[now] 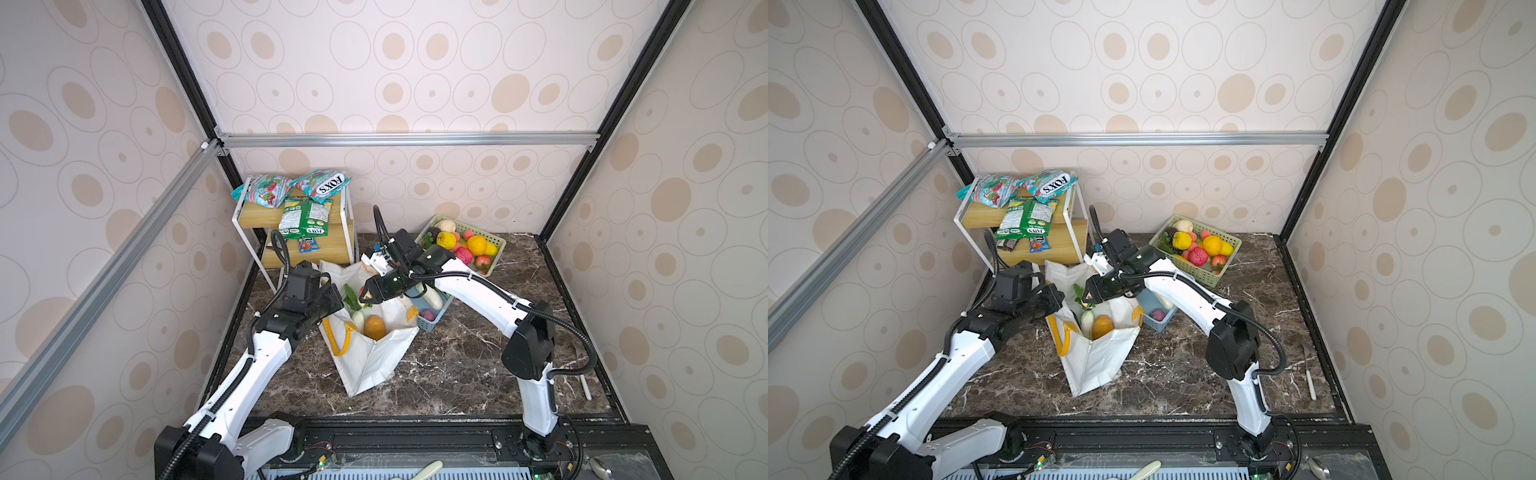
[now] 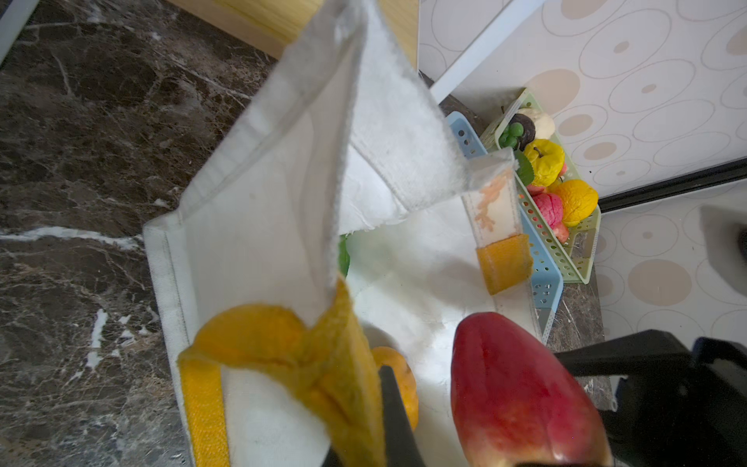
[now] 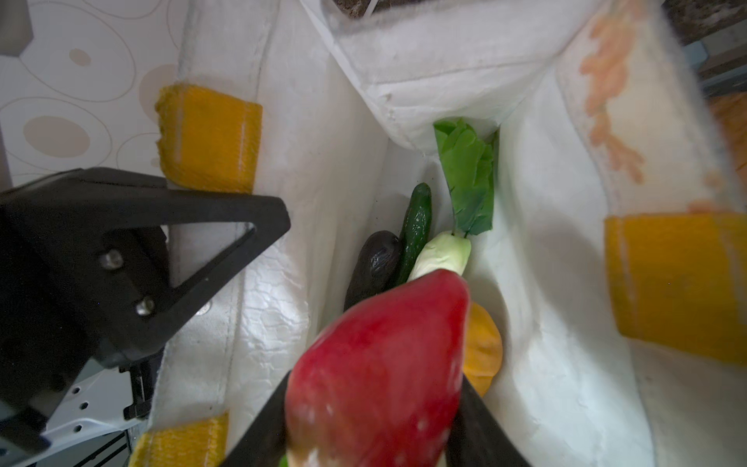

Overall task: Place the food into the grocery bag and tie it
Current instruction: 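Lift the red peach and carry it over the tote bag opening, then lower the red peach into the tote bag and open the right gripper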

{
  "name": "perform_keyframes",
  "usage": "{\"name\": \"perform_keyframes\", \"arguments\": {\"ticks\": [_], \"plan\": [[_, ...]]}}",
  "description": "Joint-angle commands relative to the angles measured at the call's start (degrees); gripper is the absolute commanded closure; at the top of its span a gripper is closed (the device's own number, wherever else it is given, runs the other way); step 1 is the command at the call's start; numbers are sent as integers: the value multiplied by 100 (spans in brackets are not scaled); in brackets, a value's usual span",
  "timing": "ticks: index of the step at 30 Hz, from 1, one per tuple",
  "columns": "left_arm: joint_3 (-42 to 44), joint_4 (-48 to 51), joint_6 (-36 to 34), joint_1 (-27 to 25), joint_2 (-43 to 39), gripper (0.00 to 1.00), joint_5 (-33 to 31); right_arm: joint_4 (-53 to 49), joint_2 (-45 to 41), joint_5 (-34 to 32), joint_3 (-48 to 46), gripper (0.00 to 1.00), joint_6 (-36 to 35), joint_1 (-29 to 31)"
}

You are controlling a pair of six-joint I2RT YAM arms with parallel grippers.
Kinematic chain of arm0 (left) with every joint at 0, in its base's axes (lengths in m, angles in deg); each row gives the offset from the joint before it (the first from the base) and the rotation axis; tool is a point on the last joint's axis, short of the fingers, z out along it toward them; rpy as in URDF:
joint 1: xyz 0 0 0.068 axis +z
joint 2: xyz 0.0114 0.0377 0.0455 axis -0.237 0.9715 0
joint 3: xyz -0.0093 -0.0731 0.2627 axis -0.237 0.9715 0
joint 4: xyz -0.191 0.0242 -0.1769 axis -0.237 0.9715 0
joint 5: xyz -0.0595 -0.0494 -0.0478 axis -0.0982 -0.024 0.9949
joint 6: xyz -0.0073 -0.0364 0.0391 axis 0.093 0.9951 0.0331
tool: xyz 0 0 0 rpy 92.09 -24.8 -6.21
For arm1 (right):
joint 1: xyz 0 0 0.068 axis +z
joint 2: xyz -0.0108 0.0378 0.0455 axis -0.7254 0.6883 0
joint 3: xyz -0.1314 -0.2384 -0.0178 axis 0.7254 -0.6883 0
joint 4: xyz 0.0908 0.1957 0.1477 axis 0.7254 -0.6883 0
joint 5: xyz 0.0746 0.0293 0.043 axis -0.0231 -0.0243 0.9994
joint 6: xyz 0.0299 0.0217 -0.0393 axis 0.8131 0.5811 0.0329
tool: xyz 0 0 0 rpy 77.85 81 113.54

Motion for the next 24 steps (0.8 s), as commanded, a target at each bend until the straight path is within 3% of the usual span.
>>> {"name": "perform_keyframes", "arguments": {"ticks": [1, 24], "plan": [[-232, -103, -97, -13, -9, 100, -21, 76, 138, -1, -160, 54, -121, 80], [-139, -209, -36, -18, -118, 100, 23, 173, 626, -428, -278, 53, -269, 270]]}}
